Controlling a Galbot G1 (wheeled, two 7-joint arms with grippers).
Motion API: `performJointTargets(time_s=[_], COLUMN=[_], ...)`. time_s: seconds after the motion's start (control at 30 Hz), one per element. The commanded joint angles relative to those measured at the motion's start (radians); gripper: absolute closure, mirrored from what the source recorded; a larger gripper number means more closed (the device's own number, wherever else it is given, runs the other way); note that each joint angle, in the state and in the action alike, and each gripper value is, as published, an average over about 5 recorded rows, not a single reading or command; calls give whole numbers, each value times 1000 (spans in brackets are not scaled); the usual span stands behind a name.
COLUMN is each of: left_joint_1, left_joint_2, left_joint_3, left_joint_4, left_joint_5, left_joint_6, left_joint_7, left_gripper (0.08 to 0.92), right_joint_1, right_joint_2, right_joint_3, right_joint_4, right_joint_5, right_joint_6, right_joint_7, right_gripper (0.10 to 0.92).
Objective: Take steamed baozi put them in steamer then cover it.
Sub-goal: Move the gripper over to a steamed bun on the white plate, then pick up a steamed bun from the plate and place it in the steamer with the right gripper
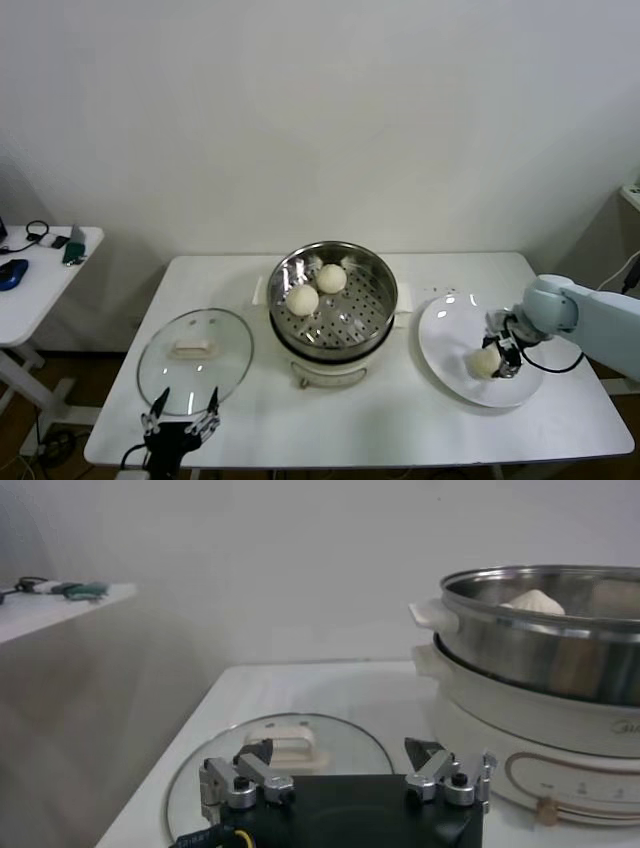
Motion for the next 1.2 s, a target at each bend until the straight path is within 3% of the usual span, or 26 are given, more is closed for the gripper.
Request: performJointTargets(time_s=[0.03, 0.2, 0.43, 0.63, 0.9, 1.03, 1.2], left_joint_1=[0, 1, 5, 7, 7, 11, 12], left_joint_2=[3, 1, 2, 1, 2, 2, 0], left_joint_3=[2, 5, 4, 4, 1, -6, -8], left_joint_4=[0, -3, -8, -10, -16, -19, -18], left_joint_5=[1, 3, 8, 12, 15, 11, 9], left_joint_6=[0, 1, 4, 3, 3, 1, -1], left_joint_7=[0, 0, 1, 1, 1, 0, -2], left_gripper=[177, 177, 177, 177, 177, 177, 177], right_joint_1=[73, 253, 758, 1009, 1028, 962, 804], right_joint_2=[8, 37, 182, 360, 509, 566, 616], right_joint_3=[-44, -162, -454, -392, -232, -232, -253], right_joint_4=[-7, 1, 29, 64, 320, 443, 458], right_joint_5=[25, 69, 214, 288, 276, 193, 52], right_joint_6=[19, 68, 227, 391, 522, 523, 507], right_joint_7=[-40, -77, -153, -194, -121, -69, -34], right_gripper=[382, 421, 424, 415, 383, 375, 380])
